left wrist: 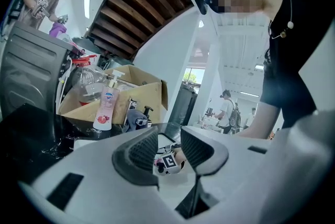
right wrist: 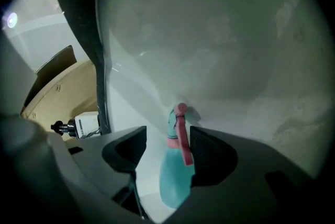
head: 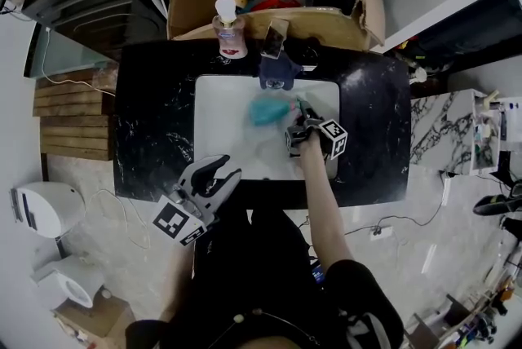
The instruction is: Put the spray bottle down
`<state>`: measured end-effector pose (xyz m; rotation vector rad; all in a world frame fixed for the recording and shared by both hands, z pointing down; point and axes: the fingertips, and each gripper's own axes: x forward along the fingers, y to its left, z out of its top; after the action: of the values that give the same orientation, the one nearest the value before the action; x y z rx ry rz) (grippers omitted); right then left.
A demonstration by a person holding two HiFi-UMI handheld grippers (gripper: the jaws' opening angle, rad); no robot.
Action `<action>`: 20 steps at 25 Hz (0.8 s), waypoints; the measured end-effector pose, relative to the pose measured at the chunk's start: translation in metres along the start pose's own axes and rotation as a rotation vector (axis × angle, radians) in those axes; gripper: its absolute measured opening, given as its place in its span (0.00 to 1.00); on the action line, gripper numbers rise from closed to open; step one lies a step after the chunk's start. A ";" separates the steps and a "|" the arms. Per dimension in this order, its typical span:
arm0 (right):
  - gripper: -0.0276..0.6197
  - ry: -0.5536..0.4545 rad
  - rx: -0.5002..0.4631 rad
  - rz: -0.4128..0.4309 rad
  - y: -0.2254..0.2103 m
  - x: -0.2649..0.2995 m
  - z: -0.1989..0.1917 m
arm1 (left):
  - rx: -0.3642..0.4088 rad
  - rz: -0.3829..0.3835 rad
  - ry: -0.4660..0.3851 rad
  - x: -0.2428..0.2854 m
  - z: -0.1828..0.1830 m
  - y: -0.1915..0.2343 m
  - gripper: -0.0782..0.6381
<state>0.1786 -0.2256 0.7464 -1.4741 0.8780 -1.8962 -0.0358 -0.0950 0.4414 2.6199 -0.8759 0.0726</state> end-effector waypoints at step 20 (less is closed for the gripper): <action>0.43 -0.081 0.044 -0.034 0.000 -0.017 0.010 | -0.002 -0.004 -0.006 0.000 0.002 -0.001 0.28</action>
<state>0.1919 -0.2142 0.7381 -1.5376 0.7742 -1.8547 -0.0354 -0.0946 0.4392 2.6218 -0.8718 0.0632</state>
